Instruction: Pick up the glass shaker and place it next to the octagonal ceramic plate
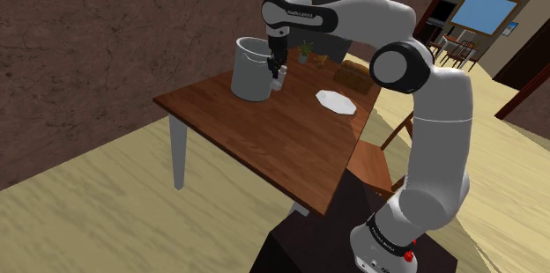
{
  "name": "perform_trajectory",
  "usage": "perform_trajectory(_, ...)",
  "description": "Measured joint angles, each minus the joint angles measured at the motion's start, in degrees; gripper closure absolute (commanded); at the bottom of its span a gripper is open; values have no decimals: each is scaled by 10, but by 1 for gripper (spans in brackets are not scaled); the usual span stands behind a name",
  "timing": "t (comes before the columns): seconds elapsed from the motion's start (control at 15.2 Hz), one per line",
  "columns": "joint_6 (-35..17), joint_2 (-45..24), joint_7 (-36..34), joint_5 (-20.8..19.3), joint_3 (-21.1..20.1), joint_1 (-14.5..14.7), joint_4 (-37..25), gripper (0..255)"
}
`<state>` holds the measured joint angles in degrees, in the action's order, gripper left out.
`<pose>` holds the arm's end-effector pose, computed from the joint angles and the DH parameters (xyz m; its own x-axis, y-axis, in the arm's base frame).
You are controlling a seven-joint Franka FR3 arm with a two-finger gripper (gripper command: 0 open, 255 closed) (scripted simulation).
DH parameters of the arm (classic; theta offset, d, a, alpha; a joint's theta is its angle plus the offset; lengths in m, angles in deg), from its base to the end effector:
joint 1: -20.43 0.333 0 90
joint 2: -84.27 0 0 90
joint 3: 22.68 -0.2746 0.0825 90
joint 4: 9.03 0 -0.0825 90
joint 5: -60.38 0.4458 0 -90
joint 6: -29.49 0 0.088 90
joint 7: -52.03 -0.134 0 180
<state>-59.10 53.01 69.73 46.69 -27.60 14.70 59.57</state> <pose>0.7259 -0.0538 0.3848 0.9302 0.2763 -0.2418 0.3116 -0.9423 0.1220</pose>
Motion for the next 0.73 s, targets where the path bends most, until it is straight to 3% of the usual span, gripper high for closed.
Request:
perform_trajectory(0.46,-9,25,75,-2,21,-57,18,255)
perform_trajectory(0.73,0,17,124,-3,34,-90,-10,255)
